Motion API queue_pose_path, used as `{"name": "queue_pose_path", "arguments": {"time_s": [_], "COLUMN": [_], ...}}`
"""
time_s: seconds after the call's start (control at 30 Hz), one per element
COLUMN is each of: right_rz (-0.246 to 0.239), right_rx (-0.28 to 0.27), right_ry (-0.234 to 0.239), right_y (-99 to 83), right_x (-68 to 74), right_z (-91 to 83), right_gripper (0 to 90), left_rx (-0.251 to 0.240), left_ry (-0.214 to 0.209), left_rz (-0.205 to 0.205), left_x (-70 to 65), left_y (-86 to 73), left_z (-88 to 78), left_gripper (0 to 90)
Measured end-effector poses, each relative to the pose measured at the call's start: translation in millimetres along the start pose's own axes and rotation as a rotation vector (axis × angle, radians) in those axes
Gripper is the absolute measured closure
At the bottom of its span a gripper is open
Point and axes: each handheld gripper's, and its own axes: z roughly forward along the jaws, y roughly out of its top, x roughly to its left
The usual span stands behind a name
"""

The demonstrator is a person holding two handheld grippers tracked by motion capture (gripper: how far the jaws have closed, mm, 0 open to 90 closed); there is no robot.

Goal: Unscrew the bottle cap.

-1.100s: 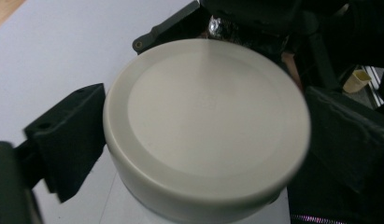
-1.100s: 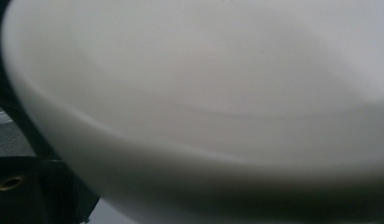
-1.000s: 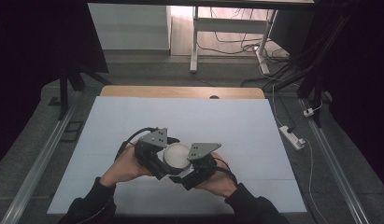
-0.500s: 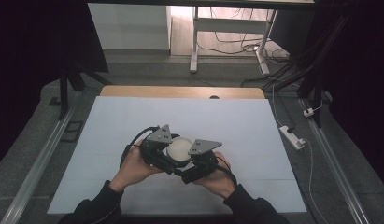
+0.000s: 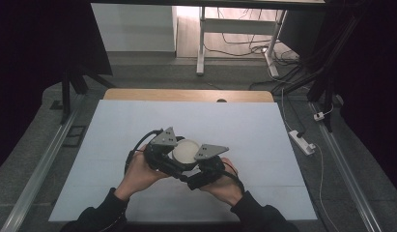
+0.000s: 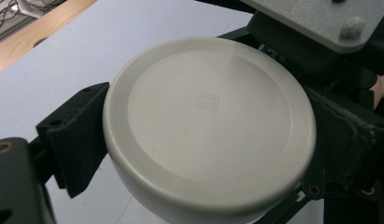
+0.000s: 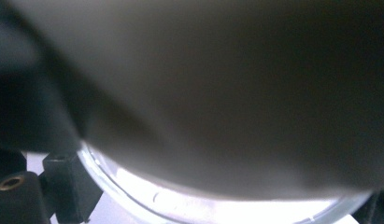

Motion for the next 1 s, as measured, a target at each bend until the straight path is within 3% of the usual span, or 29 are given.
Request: {"name": "queue_pose_path", "arguments": {"time_s": [1.0], "right_rz": [-0.003], "right_rx": [0.005], "right_ry": [-0.008], "right_y": [-4.0], "right_x": [-5.6], "right_z": [-2.9], "right_gripper": [6.9], "left_rx": [-0.019], "left_ry": [0.042], "left_rz": [-0.023], "left_x": [10.0], "left_y": [-2.4], "left_z": [-19.0], "left_gripper": [8.1]}}
